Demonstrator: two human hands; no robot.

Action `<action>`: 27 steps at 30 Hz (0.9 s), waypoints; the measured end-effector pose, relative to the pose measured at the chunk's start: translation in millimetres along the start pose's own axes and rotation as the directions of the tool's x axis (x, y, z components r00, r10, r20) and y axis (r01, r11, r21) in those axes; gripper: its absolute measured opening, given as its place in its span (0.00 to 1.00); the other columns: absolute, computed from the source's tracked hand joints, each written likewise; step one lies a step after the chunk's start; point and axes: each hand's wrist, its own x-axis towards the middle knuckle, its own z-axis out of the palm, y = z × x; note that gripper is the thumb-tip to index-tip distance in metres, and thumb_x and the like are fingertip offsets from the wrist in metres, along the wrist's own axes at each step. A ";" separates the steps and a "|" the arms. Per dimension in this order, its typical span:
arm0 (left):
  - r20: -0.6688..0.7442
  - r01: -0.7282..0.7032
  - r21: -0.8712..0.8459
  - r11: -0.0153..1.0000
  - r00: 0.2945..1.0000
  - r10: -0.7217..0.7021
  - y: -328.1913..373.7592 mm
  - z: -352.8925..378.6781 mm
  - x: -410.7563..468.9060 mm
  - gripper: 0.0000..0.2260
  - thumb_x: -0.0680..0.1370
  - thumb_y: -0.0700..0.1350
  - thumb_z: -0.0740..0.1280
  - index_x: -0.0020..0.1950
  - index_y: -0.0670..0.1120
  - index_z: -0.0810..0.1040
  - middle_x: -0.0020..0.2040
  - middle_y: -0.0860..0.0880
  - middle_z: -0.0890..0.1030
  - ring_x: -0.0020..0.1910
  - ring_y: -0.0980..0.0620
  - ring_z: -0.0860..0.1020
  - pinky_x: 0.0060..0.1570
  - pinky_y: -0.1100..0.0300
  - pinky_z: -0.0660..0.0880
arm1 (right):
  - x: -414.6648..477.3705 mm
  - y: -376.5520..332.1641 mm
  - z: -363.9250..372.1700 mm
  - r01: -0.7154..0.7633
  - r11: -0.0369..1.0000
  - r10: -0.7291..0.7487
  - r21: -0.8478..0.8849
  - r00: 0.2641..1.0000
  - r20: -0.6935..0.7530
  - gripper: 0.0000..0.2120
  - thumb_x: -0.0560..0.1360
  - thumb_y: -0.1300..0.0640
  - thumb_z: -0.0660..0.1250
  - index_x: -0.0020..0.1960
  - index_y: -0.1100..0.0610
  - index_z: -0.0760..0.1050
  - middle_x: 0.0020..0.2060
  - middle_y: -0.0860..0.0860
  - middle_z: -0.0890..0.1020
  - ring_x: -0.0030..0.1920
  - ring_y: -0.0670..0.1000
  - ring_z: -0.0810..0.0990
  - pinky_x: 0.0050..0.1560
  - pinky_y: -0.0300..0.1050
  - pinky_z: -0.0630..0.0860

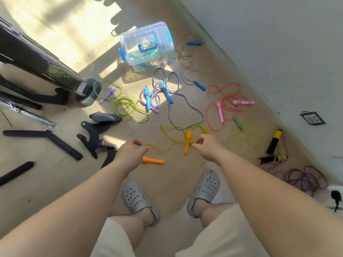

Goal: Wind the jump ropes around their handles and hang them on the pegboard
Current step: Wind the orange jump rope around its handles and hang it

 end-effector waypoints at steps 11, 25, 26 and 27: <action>-0.073 0.179 0.273 0.945 0.984 -0.166 -115.5 133.1 240.8 0.18 0.79 0.50 0.68 0.66 0.44 0.74 0.64 0.41 0.78 0.63 0.39 0.76 0.55 0.55 0.73 | 269.4 67.9 115.0 -0.090 0.995 0.087 -0.051 0.995 -0.053 0.23 0.79 0.56 0.59 0.74 0.48 0.69 0.68 0.57 0.77 0.65 0.60 0.76 0.58 0.47 0.71; -0.094 0.417 0.137 0.899 0.909 -0.407 -197.8 213.9 322.2 0.12 0.71 0.43 0.73 0.53 0.41 0.78 0.52 0.38 0.83 0.51 0.37 0.84 0.51 0.48 0.82 | 340.2 100.1 184.1 -0.119 0.977 0.096 -0.178 0.986 -0.133 0.11 0.75 0.54 0.63 0.56 0.49 0.77 0.56 0.56 0.78 0.56 0.61 0.79 0.49 0.48 0.73; -0.090 0.415 0.128 0.901 0.910 -0.406 -196.4 215.1 321.7 0.11 0.70 0.43 0.73 0.49 0.41 0.79 0.50 0.38 0.84 0.49 0.38 0.84 0.48 0.47 0.83 | 340.2 99.8 185.8 -0.105 0.979 0.085 -0.173 0.989 -0.119 0.10 0.75 0.55 0.64 0.56 0.50 0.77 0.55 0.56 0.78 0.55 0.60 0.79 0.48 0.47 0.73; -0.083 0.421 0.114 0.900 0.907 -0.413 -193.0 215.2 319.6 0.10 0.68 0.43 0.74 0.46 0.40 0.79 0.46 0.39 0.84 0.46 0.38 0.85 0.46 0.48 0.83 | 339.8 99.6 186.9 -0.087 0.983 0.071 -0.162 0.992 -0.102 0.10 0.75 0.55 0.65 0.55 0.50 0.77 0.55 0.55 0.79 0.54 0.60 0.78 0.48 0.48 0.74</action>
